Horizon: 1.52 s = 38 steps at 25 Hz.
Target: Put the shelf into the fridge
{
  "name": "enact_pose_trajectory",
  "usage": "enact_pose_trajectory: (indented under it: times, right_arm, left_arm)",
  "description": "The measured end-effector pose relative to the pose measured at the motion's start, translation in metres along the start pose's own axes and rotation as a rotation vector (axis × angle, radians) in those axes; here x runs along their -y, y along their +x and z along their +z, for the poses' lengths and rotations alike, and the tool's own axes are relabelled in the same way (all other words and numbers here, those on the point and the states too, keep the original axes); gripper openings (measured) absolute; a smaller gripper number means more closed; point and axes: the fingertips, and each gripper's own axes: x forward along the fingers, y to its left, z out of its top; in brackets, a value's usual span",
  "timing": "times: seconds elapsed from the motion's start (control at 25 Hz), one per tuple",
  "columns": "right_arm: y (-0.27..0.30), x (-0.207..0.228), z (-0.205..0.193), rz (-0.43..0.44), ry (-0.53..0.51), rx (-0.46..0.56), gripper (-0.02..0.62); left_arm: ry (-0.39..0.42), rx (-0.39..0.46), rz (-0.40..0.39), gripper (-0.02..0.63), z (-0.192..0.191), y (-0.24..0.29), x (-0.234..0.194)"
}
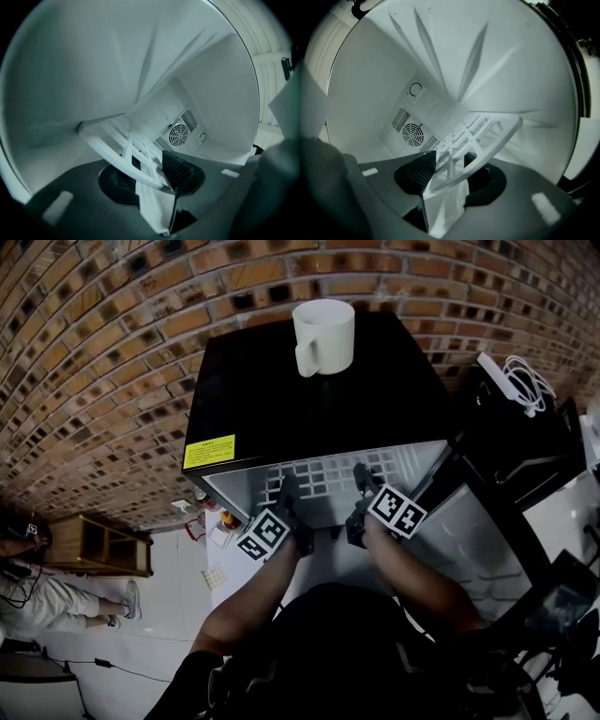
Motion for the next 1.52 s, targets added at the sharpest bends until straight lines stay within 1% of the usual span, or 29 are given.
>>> enact_pose_trajectory:
  times: [0.16, 0.2, 0.28, 0.32, 0.4, 0.44, 0.52, 0.68, 0.84, 0.92, 1.0, 1.12, 1.24, 1.32, 1.44, 1.52]
  right_arm:
    - [-0.010, -0.003, -0.006, 0.011, 0.021, -0.019, 0.190]
    - [-0.013, -0.003, -0.006, 0.013, 0.022, -0.024, 0.187]
    - [-0.021, -0.003, -0.004, 0.017, 0.013, -0.025, 0.170]
    - [-0.024, -0.003, -0.004, 0.019, 0.004, -0.022, 0.156]
    - [-0.031, -0.004, -0.007, 0.016, -0.008, -0.014, 0.156]
    - [-0.035, -0.004, -0.009, 0.011, -0.005, -0.012, 0.155]
    - [-0.044, -0.005, -0.012, 0.006, 0.000, -0.010, 0.149]
    - [-0.059, -0.016, -0.016, 0.035, -0.019, -0.011, 0.146]
    - [-0.076, -0.027, -0.026, 0.050, -0.034, -0.018, 0.137]
    - [-0.085, -0.035, -0.032, 0.069, -0.049, -0.025, 0.135]
    - [-0.095, -0.044, -0.037, 0.087, -0.076, -0.030, 0.135]
    - [-0.112, -0.055, -0.043, 0.099, -0.154, -0.031, 0.133]
    - [-0.128, -0.069, -0.046, 0.122, -0.255, -0.033, 0.123]
    - [-0.137, -0.075, -0.050, 0.130, -0.302, -0.031, 0.106]
    - [-0.150, -0.082, -0.055, 0.133, -0.338, -0.020, 0.083]
    - [-0.159, -0.084, -0.057, 0.128, -0.359, -0.021, 0.081]
  left_arm:
    - [-0.024, -0.048, -0.067, 0.130, -0.009, -0.012, 0.007]
    - [-0.024, -0.066, -0.088, 0.130, -0.012, -0.015, 0.010]
    - [0.002, -0.093, -0.112, 0.134, -0.014, -0.022, 0.013]
    - [0.028, -0.098, -0.108, 0.141, -0.013, -0.026, 0.014]
    - [0.084, -0.110, -0.077, 0.139, -0.010, -0.034, 0.013]
    - [0.099, -0.122, -0.059, 0.148, -0.011, -0.039, 0.012]
    - [0.107, -0.138, -0.045, 0.131, -0.014, -0.046, 0.013]
    - [0.113, -0.150, -0.100, 0.106, -0.021, -0.058, 0.026]
    - [0.068, -0.156, -0.149, 0.070, -0.030, -0.075, 0.029]
    - [0.081, -0.148, -0.166, 0.048, -0.029, -0.085, 0.031]
    - [0.093, -0.154, -0.189, 0.043, -0.032, -0.095, 0.035]
    - [0.134, -0.169, -0.240, -0.010, -0.037, -0.110, 0.047]
    - [0.178, -0.174, -0.308, -0.011, -0.036, -0.124, 0.061]
    - [0.199, -0.174, -0.340, -0.011, -0.033, -0.133, 0.067]
    - [0.240, -0.167, -0.381, -0.011, -0.027, -0.147, 0.073]
    - [0.244, -0.166, -0.405, -0.011, -0.027, -0.154, 0.075]
